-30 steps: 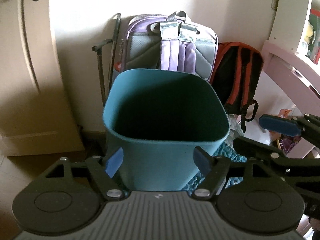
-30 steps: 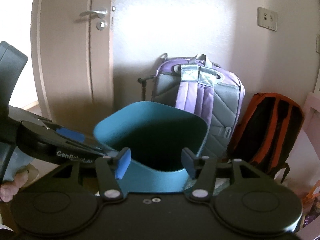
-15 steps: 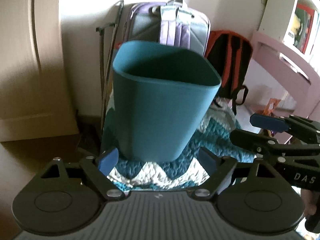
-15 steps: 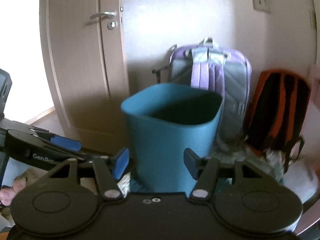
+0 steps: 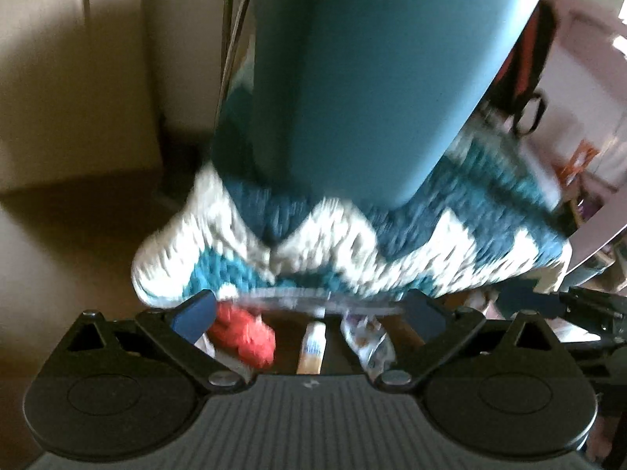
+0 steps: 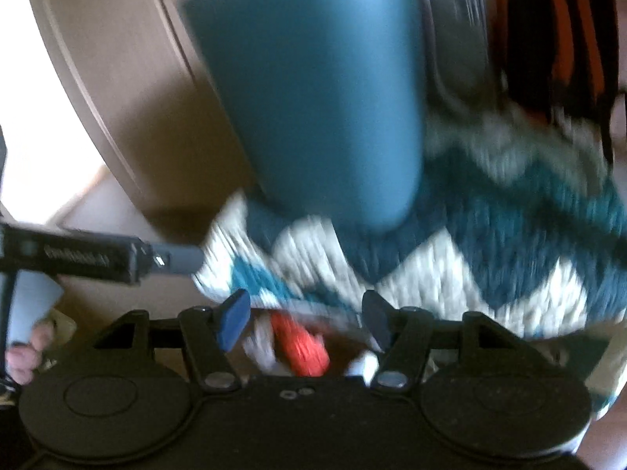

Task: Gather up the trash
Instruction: 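Lower left tool to grey snack bag while right tool lowers to cookie wrapper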

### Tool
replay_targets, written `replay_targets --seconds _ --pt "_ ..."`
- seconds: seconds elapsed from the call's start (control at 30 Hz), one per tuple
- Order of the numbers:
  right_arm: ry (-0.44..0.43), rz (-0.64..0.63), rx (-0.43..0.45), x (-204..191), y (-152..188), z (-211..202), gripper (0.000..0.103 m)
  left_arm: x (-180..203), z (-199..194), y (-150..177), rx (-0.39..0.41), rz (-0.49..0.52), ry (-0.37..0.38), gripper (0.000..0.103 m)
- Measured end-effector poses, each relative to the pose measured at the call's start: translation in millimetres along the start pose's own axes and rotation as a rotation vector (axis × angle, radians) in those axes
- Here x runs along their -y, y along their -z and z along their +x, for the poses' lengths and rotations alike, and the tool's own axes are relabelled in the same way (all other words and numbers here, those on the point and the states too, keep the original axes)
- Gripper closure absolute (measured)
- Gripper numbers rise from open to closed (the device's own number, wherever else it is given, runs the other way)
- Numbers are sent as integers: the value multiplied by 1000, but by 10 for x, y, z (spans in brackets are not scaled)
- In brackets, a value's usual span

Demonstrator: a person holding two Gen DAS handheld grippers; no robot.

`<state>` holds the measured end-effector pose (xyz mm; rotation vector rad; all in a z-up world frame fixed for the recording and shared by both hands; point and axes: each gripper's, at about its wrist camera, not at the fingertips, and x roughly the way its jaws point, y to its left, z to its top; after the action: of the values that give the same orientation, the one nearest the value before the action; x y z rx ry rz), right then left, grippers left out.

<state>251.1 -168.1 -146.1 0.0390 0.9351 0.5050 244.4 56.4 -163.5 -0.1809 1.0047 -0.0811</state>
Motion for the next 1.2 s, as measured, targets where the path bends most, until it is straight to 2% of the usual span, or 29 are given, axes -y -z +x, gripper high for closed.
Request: replay_targets --seconds 0.07,0.23,0.37,0.5,0.67,0.83,0.93,1.1,1.2 --pt "39 -2 -72 86 156 261 40 -17 287 129 -58 -5 -4 1" --pt "143 15 -172 289 521 818 40 -29 897 387 -186 -9 -33 1" --pt "216 59 -274 565 779 1322 40 -93 1374 605 -284 -59 -62 1" --pt "227 122 -350 840 989 1739 40 -134 1847 821 -379 -89 -93 1" --pt "255 121 -441 1122 1283 2234 40 -254 2362 1121 -482 -75 -148 2" --pt "301 122 -528 1320 1554 2649 40 -424 2765 1366 -579 -99 -167 2" --pt "296 120 -550 1367 1664 2857 40 -462 3003 1491 -627 -121 -167 2" --pt "282 82 -569 1377 1810 3179 40 -408 3315 1662 -675 -99 -166 2" --pt "288 63 -577 1396 1858 3323 41 -427 3440 1771 -705 -121 -156 8"
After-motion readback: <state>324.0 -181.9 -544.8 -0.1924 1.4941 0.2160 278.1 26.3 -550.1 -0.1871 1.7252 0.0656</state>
